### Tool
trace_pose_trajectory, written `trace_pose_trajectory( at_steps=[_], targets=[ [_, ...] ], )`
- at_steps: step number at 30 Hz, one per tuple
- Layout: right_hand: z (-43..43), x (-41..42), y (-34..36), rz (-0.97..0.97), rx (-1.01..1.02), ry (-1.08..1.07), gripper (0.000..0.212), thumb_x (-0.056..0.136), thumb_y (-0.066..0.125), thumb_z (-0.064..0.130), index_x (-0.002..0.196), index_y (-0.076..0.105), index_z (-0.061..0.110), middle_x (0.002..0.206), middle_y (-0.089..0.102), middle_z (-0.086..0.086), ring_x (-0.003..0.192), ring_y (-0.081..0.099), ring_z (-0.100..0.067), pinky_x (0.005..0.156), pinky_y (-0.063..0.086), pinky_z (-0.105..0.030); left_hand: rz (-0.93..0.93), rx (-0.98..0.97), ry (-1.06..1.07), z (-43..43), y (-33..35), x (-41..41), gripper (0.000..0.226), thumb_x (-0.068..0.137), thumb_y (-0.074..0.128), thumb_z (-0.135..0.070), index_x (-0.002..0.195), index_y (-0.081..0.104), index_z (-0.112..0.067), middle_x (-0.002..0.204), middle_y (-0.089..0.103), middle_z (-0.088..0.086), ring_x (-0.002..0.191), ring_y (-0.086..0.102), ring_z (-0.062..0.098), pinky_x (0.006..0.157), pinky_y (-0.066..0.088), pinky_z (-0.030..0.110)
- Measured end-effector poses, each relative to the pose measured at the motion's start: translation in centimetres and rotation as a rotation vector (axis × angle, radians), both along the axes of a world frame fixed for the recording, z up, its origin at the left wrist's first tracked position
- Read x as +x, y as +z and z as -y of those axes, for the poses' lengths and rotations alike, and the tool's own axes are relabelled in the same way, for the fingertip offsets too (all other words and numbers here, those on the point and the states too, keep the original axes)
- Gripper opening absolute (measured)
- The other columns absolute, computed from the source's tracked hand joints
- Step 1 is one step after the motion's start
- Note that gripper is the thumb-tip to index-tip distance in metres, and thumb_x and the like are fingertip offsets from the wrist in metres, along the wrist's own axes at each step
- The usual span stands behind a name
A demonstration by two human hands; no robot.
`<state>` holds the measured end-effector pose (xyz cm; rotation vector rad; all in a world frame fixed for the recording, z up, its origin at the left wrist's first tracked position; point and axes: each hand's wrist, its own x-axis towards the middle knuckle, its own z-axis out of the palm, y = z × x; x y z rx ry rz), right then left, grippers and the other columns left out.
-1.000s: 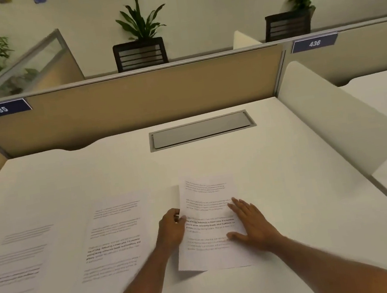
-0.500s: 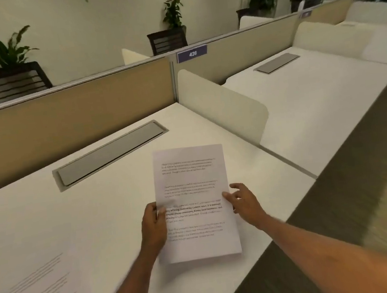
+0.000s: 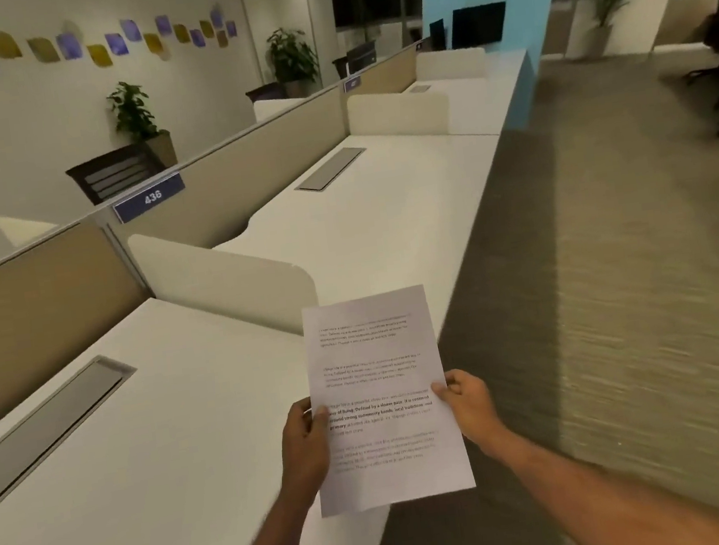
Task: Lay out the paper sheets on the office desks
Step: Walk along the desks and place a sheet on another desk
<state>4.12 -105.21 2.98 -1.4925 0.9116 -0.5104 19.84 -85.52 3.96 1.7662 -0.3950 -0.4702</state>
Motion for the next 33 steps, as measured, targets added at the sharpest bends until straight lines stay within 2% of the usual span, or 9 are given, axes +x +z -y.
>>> trace_pose_trajectory(
  at_steps=[5,9,12,16,18,24,27,30,33],
  targets=[
    [9.7,-2.8,-0.3,0.023,0.037,-0.111,0.009,0.096,0.06,0.013,0.09,0.062,0.007,0.087,0.075,-0.008,0.078,0.074,-0.026,0.073,0.062,-0.049,0.027,0.008,-0.079,11.1,0.7,-1.2,0.012,0.1,0.052,-0.023,0.106,0.061,-0.019,0.094,0.071,-0.002,0.083,0.069,0.012,0.065,0.049,0.021],
    [17.5,-4.7,0.2,0.021,0.027,-0.157,0.011,0.096,0.06,0.013,0.086,0.059,0.008,0.089,0.074,-0.01,0.078,0.073,-0.026,0.069,0.06,-0.041,0.04,0.015,-0.118,19.8,1.2,-2.3,0.014,0.1,0.052,-0.026,0.108,0.061,-0.019,0.097,0.07,-0.005,0.087,0.069,0.012,0.065,0.049,0.021],
    [22.5,-6.2,0.6,0.021,0.025,-0.193,0.012,0.096,0.059,0.012,0.086,0.058,0.006,0.089,0.072,-0.012,0.078,0.071,-0.027,0.068,0.058,-0.042,0.045,0.021,-0.162,25.5,1.4,-3.2,0.016,0.1,0.051,-0.028,0.109,0.06,-0.018,0.098,0.07,-0.005,0.086,0.069,0.012,0.065,0.051,0.02],
    [28.3,-7.7,1.0,0.037,0.022,-0.255,0.012,0.096,0.06,0.012,0.089,0.059,0.003,0.088,0.073,-0.01,0.073,0.071,-0.021,0.058,0.056,-0.027,0.057,0.052,-0.232,32.4,1.7,-3.7,0.017,0.101,0.05,-0.031,0.109,0.059,-0.02,0.099,0.069,-0.006,0.087,0.068,0.011,0.065,0.049,0.019],
    [30.7,-7.9,1.1,0.052,0.039,-0.285,0.012,0.096,0.06,0.012,0.091,0.06,0.001,0.087,0.073,-0.009,0.072,0.071,-0.019,0.055,0.056,-0.024,0.05,0.048,-0.257,35.5,1.8,-3.6,0.017,0.101,0.05,-0.032,0.109,0.059,-0.02,0.1,0.069,-0.006,0.088,0.068,0.012,0.066,0.049,0.02],
    [40.6,-6.7,-0.1,0.087,0.093,-0.41,0.012,0.096,0.06,0.011,0.092,0.061,0.0,0.085,0.073,-0.009,0.068,0.07,-0.017,0.058,0.058,-0.028,0.033,0.085,-0.355,47.9,0.5,-1.3,0.027,0.101,0.048,-0.038,0.103,0.062,-0.014,0.096,0.069,-0.005,0.086,0.068,0.015,0.066,0.048,0.023],
    [46.5,-5.3,-0.4,0.088,0.099,-0.479,0.01,0.095,0.062,0.013,0.091,0.064,0.004,0.085,0.074,-0.007,0.071,0.071,-0.017,0.061,0.058,-0.03,0.007,0.062,-0.411,54.7,-0.1,0.9,0.025,0.101,0.048,-0.038,0.098,0.064,-0.019,0.094,0.071,-0.008,0.084,0.069,0.013,0.065,0.048,0.023],
    [52.2,-3.8,0.0,0.061,0.106,-0.539,0.01,0.095,0.062,0.015,0.088,0.064,0.008,0.087,0.074,-0.008,0.074,0.071,-0.02,0.065,0.059,-0.033,-0.003,0.071,-0.464,61.3,-0.4,3.2,0.022,0.101,0.047,-0.035,0.102,0.063,-0.021,0.099,0.07,-0.007,0.088,0.068,0.014,0.071,0.051,0.027],
    [57.7,-2.5,1.0,0.059,0.089,-0.576,0.011,0.095,0.062,0.015,0.086,0.064,0.009,0.087,0.074,-0.008,0.07,0.071,-0.016,0.058,0.056,-0.027,0.012,0.096,-0.544,67.8,0.0,5.7,0.025,0.1,0.05,-0.035,0.095,0.067,-0.017,0.094,0.073,-0.005,0.086,0.07,0.017,0.077,0.056,0.032]
  ],
)
